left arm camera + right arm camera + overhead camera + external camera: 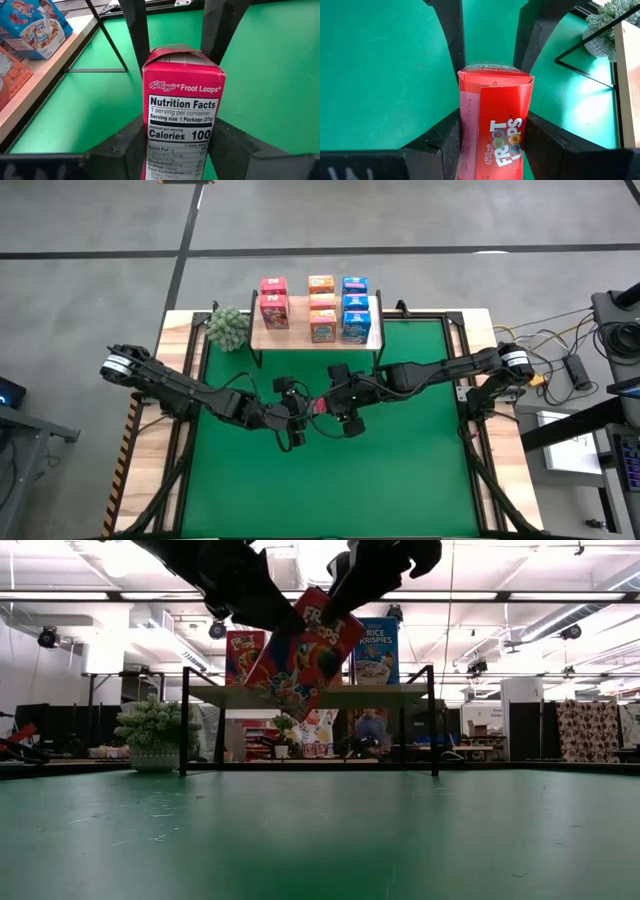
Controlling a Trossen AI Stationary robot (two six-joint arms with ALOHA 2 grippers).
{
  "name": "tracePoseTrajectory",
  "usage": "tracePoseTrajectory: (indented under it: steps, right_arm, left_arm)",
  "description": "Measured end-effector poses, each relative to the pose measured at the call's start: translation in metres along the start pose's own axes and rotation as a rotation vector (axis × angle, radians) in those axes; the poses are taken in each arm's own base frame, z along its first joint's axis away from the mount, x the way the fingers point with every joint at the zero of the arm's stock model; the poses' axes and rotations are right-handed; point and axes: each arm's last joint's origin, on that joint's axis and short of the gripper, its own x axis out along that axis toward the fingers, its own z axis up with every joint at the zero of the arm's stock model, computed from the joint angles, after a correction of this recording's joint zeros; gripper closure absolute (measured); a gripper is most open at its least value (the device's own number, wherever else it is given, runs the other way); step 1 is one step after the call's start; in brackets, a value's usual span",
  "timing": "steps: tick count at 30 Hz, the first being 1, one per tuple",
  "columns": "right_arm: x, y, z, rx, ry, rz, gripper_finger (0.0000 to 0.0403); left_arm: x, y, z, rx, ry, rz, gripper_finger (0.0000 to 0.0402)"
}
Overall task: Stack cereal on shelf
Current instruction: Put the red cereal box on the shelf aligned with the other red cereal boxes
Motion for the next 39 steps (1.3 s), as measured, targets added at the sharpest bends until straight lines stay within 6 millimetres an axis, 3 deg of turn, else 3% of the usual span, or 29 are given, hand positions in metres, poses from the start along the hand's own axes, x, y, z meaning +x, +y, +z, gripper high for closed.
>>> tracePoseTrajectory:
  steps: [16, 24, 31, 39]
  right_arm:
    - [0.000, -0.001, 0.001, 0.013, -0.012, -0.007, 0.0189]
    - [0.000, -0.001, 0.001, 0.012, -0.012, -0.007, 0.0125]
    - [-0.025, -0.005, 0.003, -0.014, -0.039, -0.016, 0.0089]
    - [-0.063, -0.011, 0.006, -0.057, -0.108, -0.047, 0.0090]
  left_arm:
    - [0.000, -0.001, 0.000, -0.017, -0.002, -0.003, 0.0244]
    - [-0.001, -0.002, 0.000, -0.008, -0.002, -0.008, 0.0244]
    - [-0.003, -0.004, 0.000, 0.010, -0.005, -0.015, 0.0244]
    - [-0.016, -0.013, 0.004, 0.005, -0.054, -0.058, 0.0244]
